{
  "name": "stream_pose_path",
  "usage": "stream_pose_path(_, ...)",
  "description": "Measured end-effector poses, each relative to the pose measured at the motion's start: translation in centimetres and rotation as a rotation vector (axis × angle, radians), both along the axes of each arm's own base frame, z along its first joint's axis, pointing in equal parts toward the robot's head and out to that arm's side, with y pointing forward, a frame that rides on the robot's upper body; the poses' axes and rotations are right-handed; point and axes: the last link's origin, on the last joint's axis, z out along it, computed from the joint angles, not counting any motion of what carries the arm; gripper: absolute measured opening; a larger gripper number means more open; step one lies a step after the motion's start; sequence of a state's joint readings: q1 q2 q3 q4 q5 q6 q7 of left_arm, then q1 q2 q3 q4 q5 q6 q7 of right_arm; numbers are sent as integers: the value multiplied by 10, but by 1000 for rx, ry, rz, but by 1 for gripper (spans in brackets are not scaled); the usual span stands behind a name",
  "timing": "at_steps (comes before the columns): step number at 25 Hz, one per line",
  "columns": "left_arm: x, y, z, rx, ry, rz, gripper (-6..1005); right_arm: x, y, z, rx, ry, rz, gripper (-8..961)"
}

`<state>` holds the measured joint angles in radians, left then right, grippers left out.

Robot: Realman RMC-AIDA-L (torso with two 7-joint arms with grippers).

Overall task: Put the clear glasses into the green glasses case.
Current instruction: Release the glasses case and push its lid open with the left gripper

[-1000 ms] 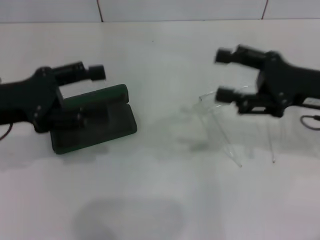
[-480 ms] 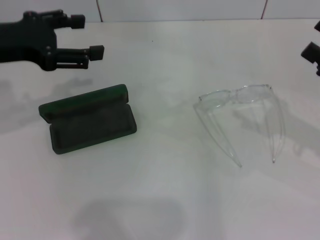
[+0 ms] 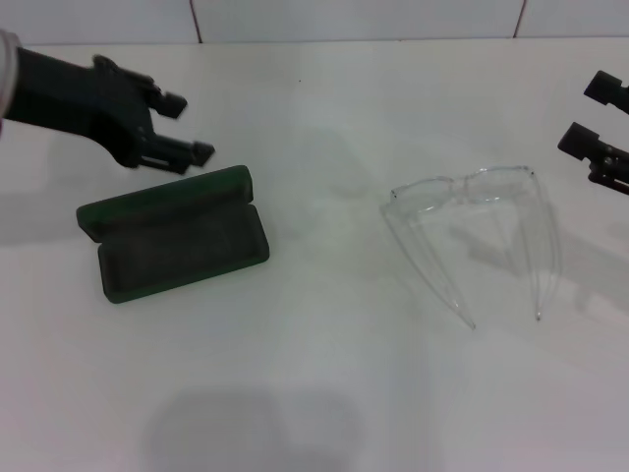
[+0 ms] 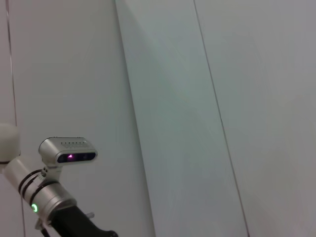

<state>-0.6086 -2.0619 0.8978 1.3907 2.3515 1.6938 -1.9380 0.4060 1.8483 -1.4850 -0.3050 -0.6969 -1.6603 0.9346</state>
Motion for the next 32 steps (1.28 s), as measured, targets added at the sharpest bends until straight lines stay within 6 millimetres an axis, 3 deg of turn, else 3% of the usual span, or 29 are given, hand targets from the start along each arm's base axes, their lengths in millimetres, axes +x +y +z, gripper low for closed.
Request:
stream_pose_path(9, -14, 7, -38, -44, 226, 85, 670, -7, 8, -5, -39, -33, 24, 854)
stream_pose_path(23, -32, 18, -45, -10, 371, 118, 641, -10, 10, -4, -33, -23, 26, 854)
stream_pose_path(31, -29, 19, -53, -45, 365, 126, 624, -11, 14, -3, -23, -25, 22, 854)
stream_pose_path(32, -28, 19, -53, -46, 363, 124, 583, -11, 14, -3, -22, -27, 18, 854)
